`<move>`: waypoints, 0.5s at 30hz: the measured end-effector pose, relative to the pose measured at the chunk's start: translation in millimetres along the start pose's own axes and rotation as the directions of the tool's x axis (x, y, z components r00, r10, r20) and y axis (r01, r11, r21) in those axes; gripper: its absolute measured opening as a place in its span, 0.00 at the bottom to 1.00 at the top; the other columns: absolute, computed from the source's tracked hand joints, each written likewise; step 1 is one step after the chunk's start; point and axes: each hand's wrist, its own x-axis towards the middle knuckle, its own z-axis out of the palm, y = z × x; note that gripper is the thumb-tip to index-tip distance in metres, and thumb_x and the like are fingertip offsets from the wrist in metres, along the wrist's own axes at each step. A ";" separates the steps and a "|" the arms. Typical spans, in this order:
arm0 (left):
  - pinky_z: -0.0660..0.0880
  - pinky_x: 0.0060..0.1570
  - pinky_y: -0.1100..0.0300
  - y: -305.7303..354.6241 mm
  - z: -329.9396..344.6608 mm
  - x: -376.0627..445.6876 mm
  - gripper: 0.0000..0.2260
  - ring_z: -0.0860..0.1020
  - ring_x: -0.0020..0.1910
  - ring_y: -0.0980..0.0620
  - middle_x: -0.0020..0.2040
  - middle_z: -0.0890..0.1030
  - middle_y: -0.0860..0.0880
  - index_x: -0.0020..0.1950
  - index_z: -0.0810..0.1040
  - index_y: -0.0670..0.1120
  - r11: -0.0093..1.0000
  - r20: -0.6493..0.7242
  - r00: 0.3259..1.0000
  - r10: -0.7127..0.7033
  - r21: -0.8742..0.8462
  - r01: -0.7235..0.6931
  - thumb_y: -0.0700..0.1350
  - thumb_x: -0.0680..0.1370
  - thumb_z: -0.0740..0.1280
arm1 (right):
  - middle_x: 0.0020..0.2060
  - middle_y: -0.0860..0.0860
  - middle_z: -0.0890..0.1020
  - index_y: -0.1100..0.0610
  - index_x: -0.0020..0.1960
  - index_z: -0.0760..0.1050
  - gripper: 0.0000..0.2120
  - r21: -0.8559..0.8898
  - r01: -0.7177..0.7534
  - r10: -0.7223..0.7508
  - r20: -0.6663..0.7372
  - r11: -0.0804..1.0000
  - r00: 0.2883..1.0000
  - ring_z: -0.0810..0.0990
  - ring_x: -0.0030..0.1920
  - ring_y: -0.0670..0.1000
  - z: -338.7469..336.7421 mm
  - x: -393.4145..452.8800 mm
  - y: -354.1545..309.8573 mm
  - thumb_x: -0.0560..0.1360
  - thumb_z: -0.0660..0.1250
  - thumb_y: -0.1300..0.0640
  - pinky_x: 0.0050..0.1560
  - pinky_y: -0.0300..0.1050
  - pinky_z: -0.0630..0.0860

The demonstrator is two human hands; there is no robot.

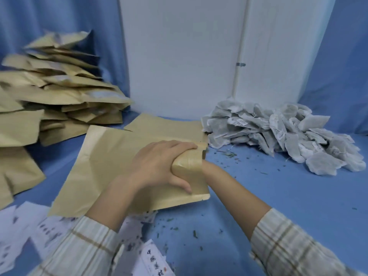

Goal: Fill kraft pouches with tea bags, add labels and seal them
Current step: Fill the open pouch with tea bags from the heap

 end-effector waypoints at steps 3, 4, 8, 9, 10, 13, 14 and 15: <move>0.65 0.56 0.65 -43.3 -11.9 -39.7 0.43 0.67 0.63 0.65 0.65 0.69 0.68 0.67 0.61 0.67 0.993 -0.010 0.994 -0.112 -0.047 0.111 0.69 0.54 0.73 | 0.53 0.49 0.74 0.74 0.61 0.65 0.29 -0.062 0.212 -0.214 -0.023 0.975 0.977 0.73 0.54 0.42 14.9 25.9 -28.8 0.71 0.70 0.55 0.60 0.22 0.61; 0.65 0.54 0.66 -55.4 -14.6 -51.5 0.43 0.67 0.60 0.66 0.63 0.69 0.69 0.67 0.61 0.68 0.988 -0.006 0.990 -0.142 -0.067 0.142 0.69 0.54 0.73 | 0.49 0.46 0.74 0.72 0.64 0.65 0.22 -0.015 0.326 -0.326 -0.057 0.945 0.944 0.73 0.49 0.39 17.9 21.4 -36.4 0.76 0.64 0.59 0.52 0.19 0.64; 0.61 0.49 0.78 -95.0 -20.6 -85.9 0.37 0.66 0.52 0.76 0.54 0.73 0.72 0.60 0.63 0.75 0.963 0.001 0.977 -0.212 -0.167 0.210 0.66 0.56 0.76 | 0.55 0.58 0.78 0.62 0.61 0.73 0.13 0.194 0.575 -0.507 -0.308 0.795 0.805 0.77 0.57 0.51 -0.8 15.3 -50.0 0.77 0.61 0.66 0.56 0.45 0.72; 0.60 0.48 0.81 -103.8 -22.9 -91.1 0.34 0.66 0.51 0.78 0.52 0.74 0.72 0.58 0.65 0.75 0.957 -0.008 0.973 -0.229 -0.187 0.224 0.65 0.56 0.76 | 0.48 0.53 0.81 0.56 0.53 0.78 0.09 0.224 0.631 -0.550 -0.333 0.743 0.766 0.79 0.49 0.44 8.3 24.4 -55.4 0.75 0.64 0.65 0.50 0.44 0.74; 0.60 0.47 0.82 -112.4 -24.9 -95.7 0.33 0.66 0.51 0.78 0.52 0.75 0.71 0.58 0.66 0.74 0.951 -0.014 0.969 -0.248 -0.195 0.240 0.64 0.56 0.76 | 0.41 0.49 0.81 0.52 0.46 0.79 0.08 0.280 0.661 -0.560 -0.364 0.696 0.744 0.78 0.41 0.39 12.4 29.7 -54.1 0.74 0.66 0.64 0.45 0.41 0.75; 0.65 0.47 0.74 -132.8 -30.1 -101.3 0.35 0.69 0.52 0.68 0.52 0.76 0.69 0.60 0.66 0.72 0.940 -0.029 0.953 -0.303 -0.175 0.294 0.66 0.55 0.75 | 0.37 0.50 0.82 0.55 0.45 0.80 0.04 0.524 0.604 -0.387 -0.470 0.601 0.793 0.79 0.37 0.44 15.6 48.2 -28.6 0.74 0.68 0.62 0.47 0.39 0.76; 0.65 0.45 0.73 -138.5 -31.9 -102.0 0.35 0.70 0.52 0.68 0.51 0.75 0.71 0.59 0.66 0.73 0.932 -0.025 0.946 -0.324 -0.183 0.314 0.66 0.55 0.76 | 0.38 0.49 0.83 0.54 0.44 0.81 0.03 0.496 0.575 -0.346 -0.480 0.651 0.806 0.80 0.39 0.45 16.3 53.8 -17.3 0.73 0.69 0.59 0.48 0.41 0.76; 0.65 0.43 0.73 -143.2 -33.5 -102.1 0.34 0.69 0.52 0.70 0.49 0.74 0.73 0.57 0.66 0.75 0.923 -0.016 0.940 -0.340 -0.195 0.331 0.66 0.55 0.76 | 0.41 0.46 0.83 0.51 0.44 0.81 0.02 0.424 0.548 -0.346 -0.465 0.722 0.815 0.80 0.42 0.44 17.8 56.7 -9.2 0.72 0.70 0.55 0.50 0.40 0.75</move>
